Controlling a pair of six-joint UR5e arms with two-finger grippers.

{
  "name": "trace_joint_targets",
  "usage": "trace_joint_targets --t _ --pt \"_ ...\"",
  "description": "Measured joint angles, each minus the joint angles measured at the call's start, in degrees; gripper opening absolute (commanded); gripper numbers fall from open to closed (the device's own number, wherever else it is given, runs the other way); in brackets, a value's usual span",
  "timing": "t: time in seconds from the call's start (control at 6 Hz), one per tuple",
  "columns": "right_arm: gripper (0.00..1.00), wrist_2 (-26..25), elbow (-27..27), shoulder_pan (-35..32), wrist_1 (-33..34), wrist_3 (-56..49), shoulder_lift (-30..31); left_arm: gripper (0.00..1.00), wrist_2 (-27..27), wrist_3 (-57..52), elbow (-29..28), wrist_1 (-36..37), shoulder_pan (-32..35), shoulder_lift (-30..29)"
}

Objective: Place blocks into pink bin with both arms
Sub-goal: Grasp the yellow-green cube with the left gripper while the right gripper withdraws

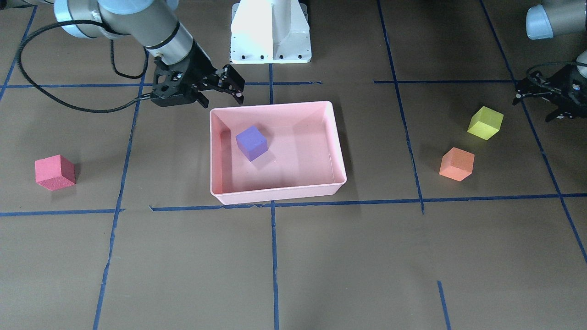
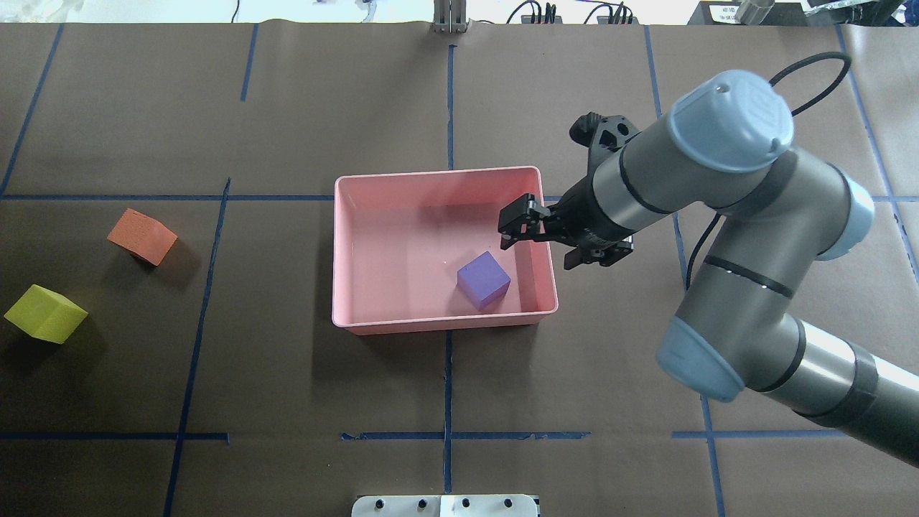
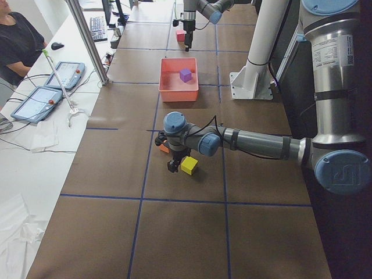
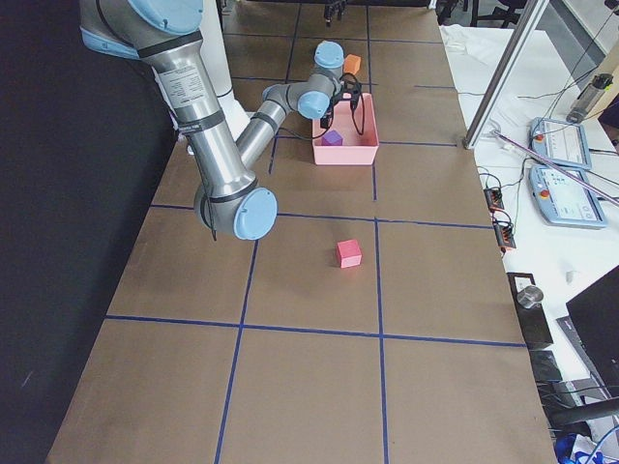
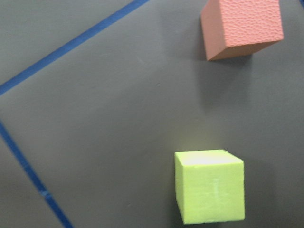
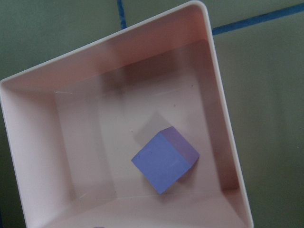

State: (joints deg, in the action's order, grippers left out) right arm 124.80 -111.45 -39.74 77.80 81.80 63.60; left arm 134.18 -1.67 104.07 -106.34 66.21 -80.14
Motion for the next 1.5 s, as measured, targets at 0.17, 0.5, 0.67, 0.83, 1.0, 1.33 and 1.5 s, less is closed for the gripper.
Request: trace_joint_targets --t 0.17,0.5,0.67,0.83,1.0,1.33,1.5 --pt "1.00 2.2 -0.5 -1.9 -0.1 -0.7 1.4 1.00 -0.2 3.9 -0.6 -2.2 -3.0 0.3" --pt "1.00 3.2 -0.7 -2.6 -0.3 -1.5 2.5 1.00 -0.5 6.6 -1.7 -3.4 -7.1 0.4" --pt "1.00 3.2 -0.7 -2.6 -0.3 -1.6 2.7 1.00 -1.0 7.2 -2.7 -3.5 -8.5 0.3" --pt "1.00 3.3 -0.7 -2.7 -0.3 -1.6 2.8 1.00 -1.5 7.5 -4.1 -3.6 -9.6 -0.1" --pt "1.00 3.4 -0.7 -2.7 -0.3 -1.6 2.8 1.00 -1.7 7.7 -5.6 -3.7 -10.4 -0.7" --pt "1.00 3.6 -0.8 -2.7 -0.4 -1.6 3.0 0.69 -1.8 7.7 -8.6 -3.7 -11.4 -3.2" --pt "1.00 3.6 -1.0 -2.7 -0.4 -1.6 3.3 0.21 -1.8 7.7 -9.7 -3.7 -12.1 -4.2"
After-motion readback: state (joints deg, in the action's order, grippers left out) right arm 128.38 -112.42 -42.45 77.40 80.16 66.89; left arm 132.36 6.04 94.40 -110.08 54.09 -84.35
